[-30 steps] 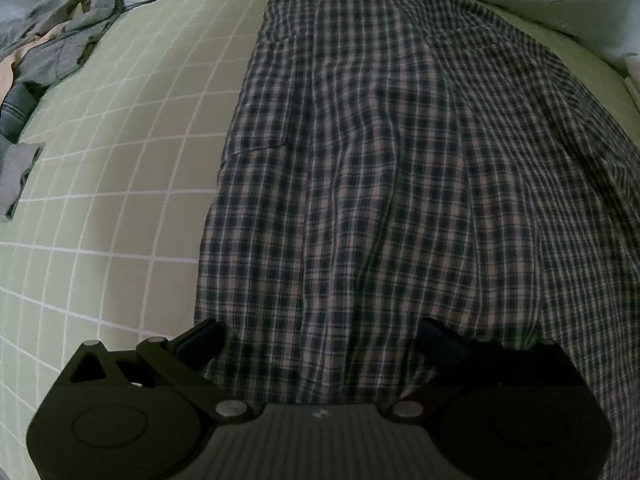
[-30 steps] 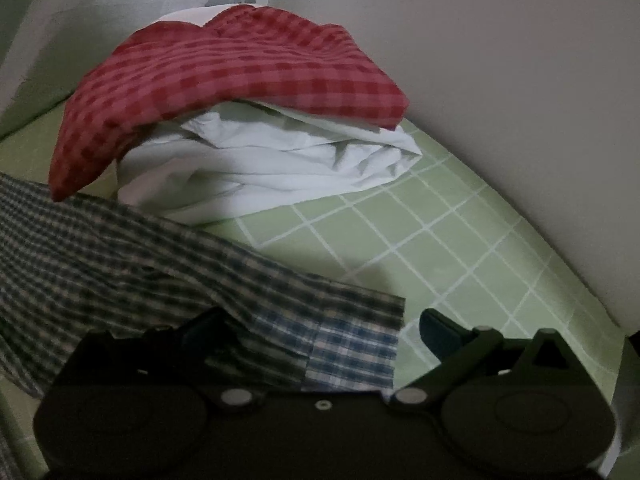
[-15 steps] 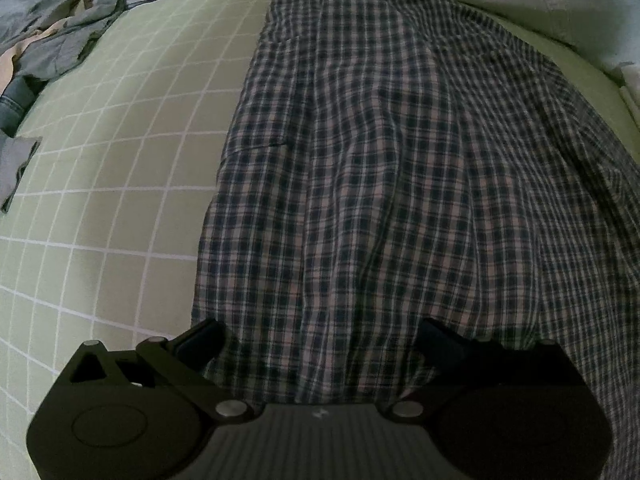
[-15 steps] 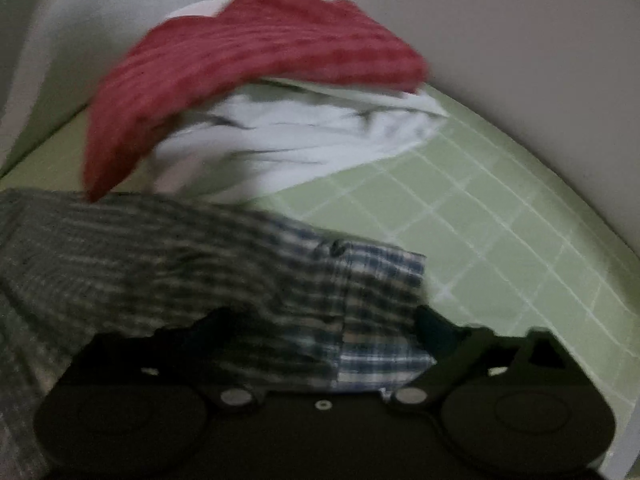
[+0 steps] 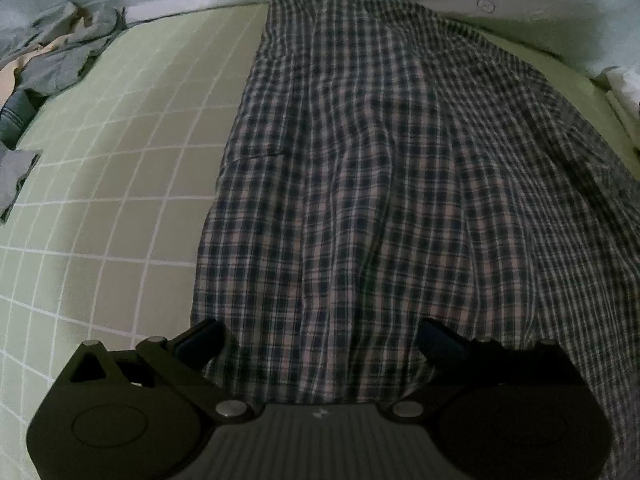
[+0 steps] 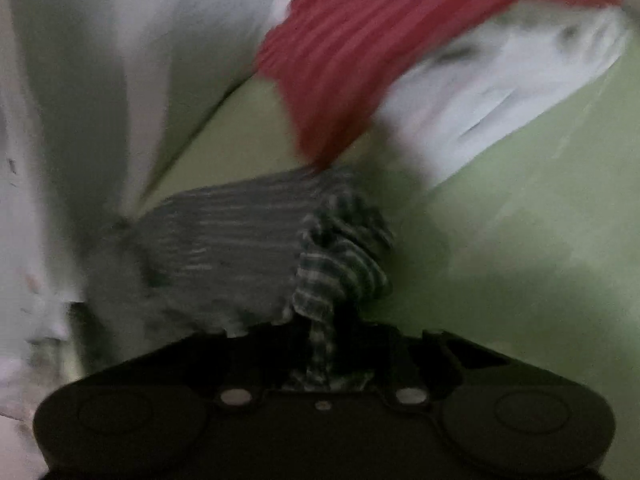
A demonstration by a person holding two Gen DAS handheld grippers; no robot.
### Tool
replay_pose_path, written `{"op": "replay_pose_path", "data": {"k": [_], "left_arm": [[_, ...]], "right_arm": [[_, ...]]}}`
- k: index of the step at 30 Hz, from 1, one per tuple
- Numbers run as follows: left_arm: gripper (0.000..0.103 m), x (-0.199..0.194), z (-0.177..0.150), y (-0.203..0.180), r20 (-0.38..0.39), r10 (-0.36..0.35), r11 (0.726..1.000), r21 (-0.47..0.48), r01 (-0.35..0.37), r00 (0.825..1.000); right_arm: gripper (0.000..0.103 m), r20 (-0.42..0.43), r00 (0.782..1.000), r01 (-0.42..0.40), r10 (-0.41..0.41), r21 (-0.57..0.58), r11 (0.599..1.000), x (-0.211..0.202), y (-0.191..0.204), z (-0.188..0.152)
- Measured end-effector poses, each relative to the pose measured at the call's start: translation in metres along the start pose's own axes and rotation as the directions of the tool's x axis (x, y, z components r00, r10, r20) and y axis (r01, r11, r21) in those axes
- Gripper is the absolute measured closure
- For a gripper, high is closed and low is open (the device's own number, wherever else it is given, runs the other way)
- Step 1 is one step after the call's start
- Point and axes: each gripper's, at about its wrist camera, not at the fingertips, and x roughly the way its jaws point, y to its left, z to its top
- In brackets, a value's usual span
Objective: Fold clothes
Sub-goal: 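Fold the held sleeve with the right gripper across the shirt body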
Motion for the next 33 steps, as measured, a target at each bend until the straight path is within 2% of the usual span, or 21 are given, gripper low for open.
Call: {"op": "replay_pose_path", "data": {"k": [2,4,5,7,10,11,12,14,17,18,20,22,25,29,33], "left_arm": [[0.0,0.0,-0.001,0.0,0.011,0.0,1.0,-0.001,0.0,1.0],[0.0,0.0,-0.002,0.0,0.019,-0.001,1.0,0.0,0.001,1.0],[0.0,0.0,-0.002,0.0,0.023,-0.001,1.0,0.0,0.001,1.0],[0.0,-0.001,-0.004,0.0,0.031,-0.001,1.0,-0.001,0.002,1.0],[0.0,-0.002,-0.006,0.001,0.037,-0.002,1.0,0.0,0.002,0.999],[0.0,-0.002,-0.006,0.001,0.038,-0.003,1.0,0.0,0.003,0.999],[0.0,-0.003,-0.007,0.002,0.039,-0.003,1.0,0.0,0.003,0.999],[0.0,-0.004,-0.008,0.002,0.04,-0.004,1.0,0.002,0.004,0.999],[0.0,-0.005,-0.009,0.003,0.042,-0.007,1.0,0.006,0.006,0.999],[0.0,-0.005,-0.01,0.004,0.043,-0.006,1.0,0.006,0.006,0.999],[0.0,-0.007,-0.013,0.005,0.044,-0.006,1.0,0.001,0.006,0.999],[0.0,-0.008,-0.015,0.006,0.042,-0.004,1.0,-0.004,0.004,0.999],[0.0,-0.012,-0.021,0.009,0.036,-0.002,1.0,-0.013,0.003,0.999],[0.0,-0.023,-0.041,0.014,0.032,0.0,0.999,-0.035,0.001,0.999],[0.0,-0.034,-0.068,0.018,0.016,0.016,0.998,-0.054,-0.015,1.0]], "right_arm": [[0.091,-0.038,0.996,-0.081,0.08,-0.037,0.996,0.013,0.037,-0.006],[0.092,-0.069,0.981,-0.188,0.182,-0.1,0.977,0.021,0.083,-0.014],[0.092,-0.093,0.961,-0.27,0.259,-0.133,0.954,0.023,0.113,-0.018],[0.093,-0.15,0.903,-0.427,0.404,-0.187,0.885,0.022,0.17,-0.03],[0.089,-0.239,0.811,-0.584,0.533,-0.313,0.749,0.012,0.246,-0.054],[0.075,-0.27,0.792,-0.611,0.548,-0.354,0.708,0.01,0.265,-0.062],[0.047,-0.281,0.802,-0.597,0.527,-0.397,0.697,0.01,0.275,-0.071],[0.021,-0.294,0.827,-0.562,0.48,-0.486,0.67,0.01,0.291,-0.087],[0.02,-0.242,0.905,-0.419,0.35,-0.643,0.641,0.008,0.276,-0.104],[0.016,-0.213,0.927,-0.369,0.31,-0.677,0.637,0.006,0.265,-0.106],[0.009,-0.14,0.962,-0.26,0.233,-0.728,0.634,0.002,0.236,-0.107],[0.008,-0.07,0.986,-0.151,0.149,-0.741,0.654,-0.001,0.199,-0.102],[0.008,0.01,1.0,-0.008,0.021,-0.7,0.715,-0.01,0.139,-0.091],[0.009,0.051,0.991,0.128,-0.121,-0.555,0.822,-0.036,0.051,-0.082],[0.019,0.036,0.985,0.166,-0.167,-0.436,0.885,-0.062,-0.005,-0.084]]}}
